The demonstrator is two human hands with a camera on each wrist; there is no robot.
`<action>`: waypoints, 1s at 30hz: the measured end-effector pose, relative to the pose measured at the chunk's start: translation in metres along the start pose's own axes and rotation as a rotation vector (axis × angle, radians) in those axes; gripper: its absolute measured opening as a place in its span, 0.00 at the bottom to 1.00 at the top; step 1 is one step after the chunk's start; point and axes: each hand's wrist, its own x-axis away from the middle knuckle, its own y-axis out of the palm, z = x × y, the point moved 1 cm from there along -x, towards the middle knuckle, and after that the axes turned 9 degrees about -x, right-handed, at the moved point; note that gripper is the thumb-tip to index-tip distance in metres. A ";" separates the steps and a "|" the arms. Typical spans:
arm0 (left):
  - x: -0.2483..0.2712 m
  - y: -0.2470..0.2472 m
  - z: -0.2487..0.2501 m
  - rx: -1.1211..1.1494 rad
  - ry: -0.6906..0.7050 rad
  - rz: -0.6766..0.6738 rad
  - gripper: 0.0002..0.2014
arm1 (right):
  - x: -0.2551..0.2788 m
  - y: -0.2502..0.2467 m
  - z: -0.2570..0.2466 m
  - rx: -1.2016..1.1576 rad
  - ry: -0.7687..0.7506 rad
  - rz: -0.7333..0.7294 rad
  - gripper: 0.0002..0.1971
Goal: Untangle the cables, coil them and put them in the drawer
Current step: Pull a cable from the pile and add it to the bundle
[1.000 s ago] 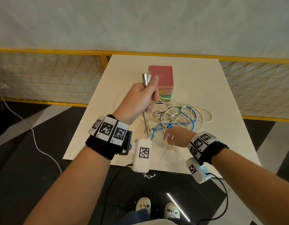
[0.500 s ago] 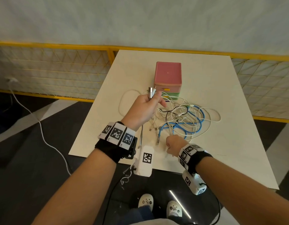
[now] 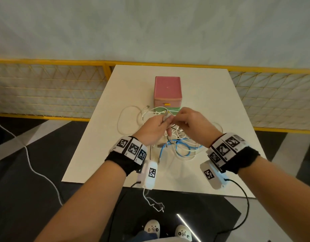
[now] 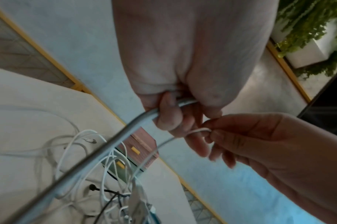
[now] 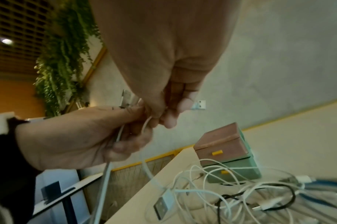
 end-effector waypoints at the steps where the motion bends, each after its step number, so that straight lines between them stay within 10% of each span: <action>1: -0.003 0.000 0.001 0.045 0.003 -0.002 0.23 | 0.000 -0.002 0.001 -0.019 -0.022 0.049 0.06; 8: -0.010 -0.004 0.022 0.233 0.095 -0.039 0.11 | 0.009 -0.002 -0.003 -0.349 0.113 0.410 0.25; 15: -0.009 -0.010 0.026 0.291 0.109 -0.153 0.13 | 0.008 -0.009 -0.001 -0.464 0.210 0.441 0.35; 22: -0.008 -0.005 0.038 0.352 0.044 0.037 0.13 | 0.008 -0.014 -0.006 -0.953 0.339 0.128 0.29; 30: -0.011 -0.023 0.048 0.456 0.107 0.306 0.13 | 0.010 0.002 -0.010 -0.806 0.323 -0.088 0.10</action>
